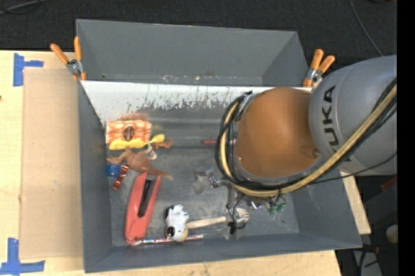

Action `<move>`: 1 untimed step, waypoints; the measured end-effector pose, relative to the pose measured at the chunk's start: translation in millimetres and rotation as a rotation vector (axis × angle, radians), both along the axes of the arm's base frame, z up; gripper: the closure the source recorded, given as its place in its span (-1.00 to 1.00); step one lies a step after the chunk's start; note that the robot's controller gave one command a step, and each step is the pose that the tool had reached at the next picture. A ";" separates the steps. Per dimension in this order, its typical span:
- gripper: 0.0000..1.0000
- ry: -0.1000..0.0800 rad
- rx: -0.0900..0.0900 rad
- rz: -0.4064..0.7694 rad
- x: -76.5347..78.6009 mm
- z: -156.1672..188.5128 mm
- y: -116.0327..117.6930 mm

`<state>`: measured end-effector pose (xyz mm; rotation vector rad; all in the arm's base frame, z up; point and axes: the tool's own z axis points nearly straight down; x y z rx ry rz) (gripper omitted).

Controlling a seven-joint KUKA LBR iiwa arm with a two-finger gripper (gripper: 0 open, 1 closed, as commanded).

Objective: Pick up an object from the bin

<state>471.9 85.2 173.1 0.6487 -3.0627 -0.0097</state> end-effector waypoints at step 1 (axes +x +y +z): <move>-1.00 -0.001 -0.002 -0.026 1.5 -25.6 -7.4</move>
Offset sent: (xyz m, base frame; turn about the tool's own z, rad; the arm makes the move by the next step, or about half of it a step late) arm 0.0003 0.0504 -0.1031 -0.2428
